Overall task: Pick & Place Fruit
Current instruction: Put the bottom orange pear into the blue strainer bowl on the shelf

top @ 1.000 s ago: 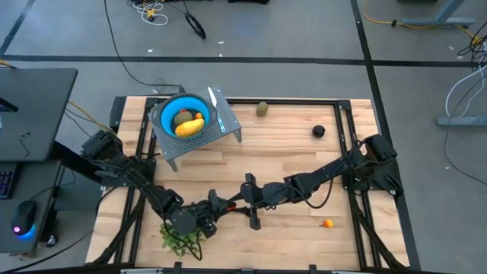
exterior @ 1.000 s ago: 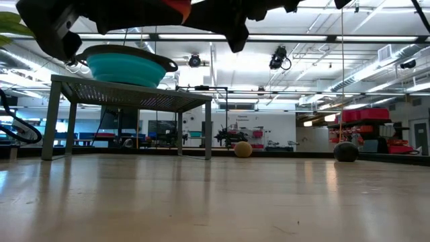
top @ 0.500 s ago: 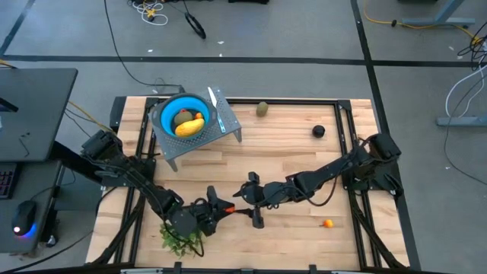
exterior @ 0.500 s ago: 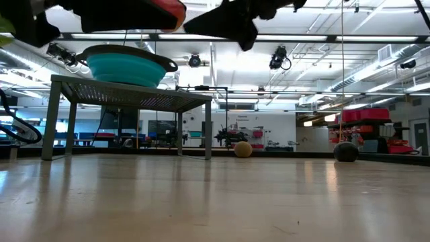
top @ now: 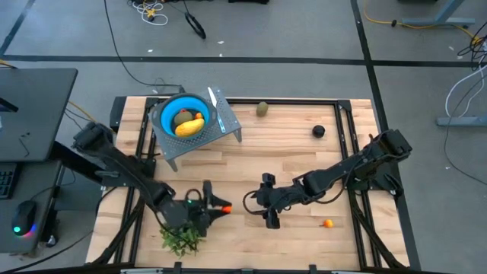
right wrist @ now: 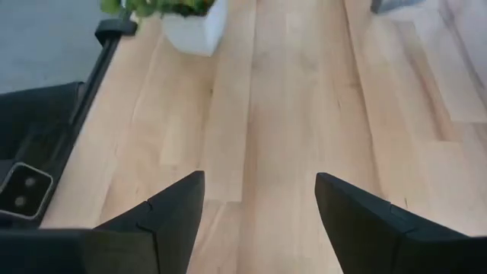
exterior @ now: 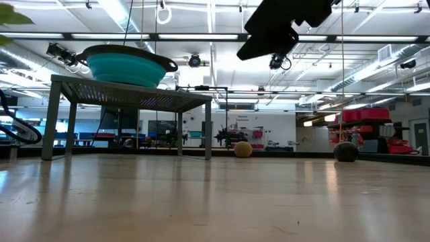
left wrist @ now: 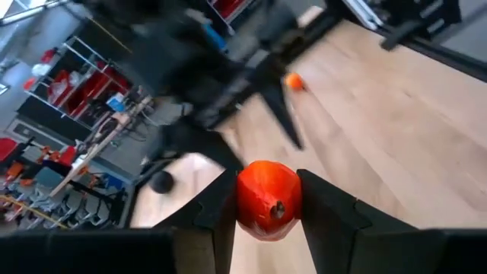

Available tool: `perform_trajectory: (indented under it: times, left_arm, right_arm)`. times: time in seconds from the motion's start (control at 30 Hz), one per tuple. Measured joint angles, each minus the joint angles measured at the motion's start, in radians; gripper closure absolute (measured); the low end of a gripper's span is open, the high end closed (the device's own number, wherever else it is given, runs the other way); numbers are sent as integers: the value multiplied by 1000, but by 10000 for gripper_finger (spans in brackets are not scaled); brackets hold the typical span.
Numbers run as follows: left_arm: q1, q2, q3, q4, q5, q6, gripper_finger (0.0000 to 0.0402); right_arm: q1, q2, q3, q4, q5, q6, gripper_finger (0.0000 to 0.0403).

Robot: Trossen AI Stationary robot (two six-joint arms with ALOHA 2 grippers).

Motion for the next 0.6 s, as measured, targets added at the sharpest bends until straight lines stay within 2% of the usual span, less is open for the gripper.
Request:
perform_trajectory:
  times: [0.3, 0.5, 0.6]
  left_arm:
    - [146, -349, 0, -215, -2, -54, 263]
    - [334, -538, 0, -386, -1, -126, 267]
    - [441, -604, 0, -477, -2, -189, 265]
  right_arm:
    - [-1, 0, -20, 55, -8, -18, 142]
    - [-1, 1, -96, 294, -8, -62, 142]
    - [-4, 2, -114, 357, 33, -69, 142]
